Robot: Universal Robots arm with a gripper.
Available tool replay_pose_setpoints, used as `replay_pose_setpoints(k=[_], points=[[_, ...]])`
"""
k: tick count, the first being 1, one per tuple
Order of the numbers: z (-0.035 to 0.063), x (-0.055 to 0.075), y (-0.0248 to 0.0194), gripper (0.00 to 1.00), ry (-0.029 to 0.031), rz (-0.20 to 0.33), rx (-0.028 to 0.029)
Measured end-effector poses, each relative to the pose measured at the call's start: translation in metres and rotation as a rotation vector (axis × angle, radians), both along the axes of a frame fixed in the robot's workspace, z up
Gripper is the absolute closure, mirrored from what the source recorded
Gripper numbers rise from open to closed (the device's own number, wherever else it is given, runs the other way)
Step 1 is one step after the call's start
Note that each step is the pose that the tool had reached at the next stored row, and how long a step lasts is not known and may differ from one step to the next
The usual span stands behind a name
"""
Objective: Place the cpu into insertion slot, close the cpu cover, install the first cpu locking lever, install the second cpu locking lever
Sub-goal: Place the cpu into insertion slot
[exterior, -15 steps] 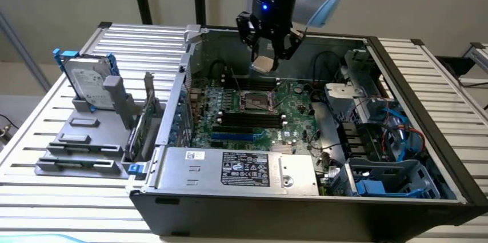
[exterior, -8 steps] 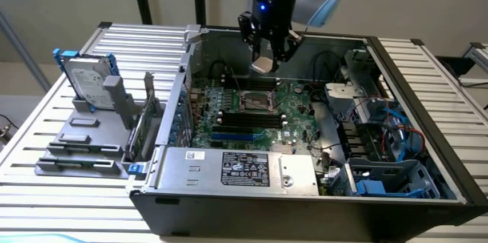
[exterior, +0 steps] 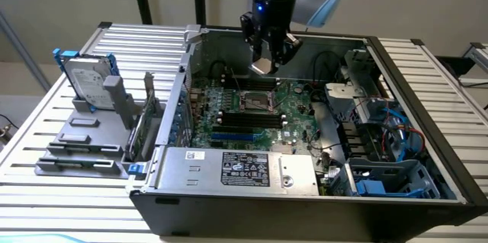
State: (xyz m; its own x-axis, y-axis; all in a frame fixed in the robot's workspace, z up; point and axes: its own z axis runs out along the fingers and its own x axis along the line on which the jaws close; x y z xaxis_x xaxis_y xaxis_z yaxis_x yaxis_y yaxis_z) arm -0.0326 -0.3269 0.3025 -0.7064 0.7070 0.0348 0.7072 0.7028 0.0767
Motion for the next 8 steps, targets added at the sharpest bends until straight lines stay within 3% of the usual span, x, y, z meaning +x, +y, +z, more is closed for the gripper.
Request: replay_pose_setpoints(k=[8], points=[[-0.0039, 0.0000, 0.0000, 0.45, 0.0228, -0.122, -0.0001]])
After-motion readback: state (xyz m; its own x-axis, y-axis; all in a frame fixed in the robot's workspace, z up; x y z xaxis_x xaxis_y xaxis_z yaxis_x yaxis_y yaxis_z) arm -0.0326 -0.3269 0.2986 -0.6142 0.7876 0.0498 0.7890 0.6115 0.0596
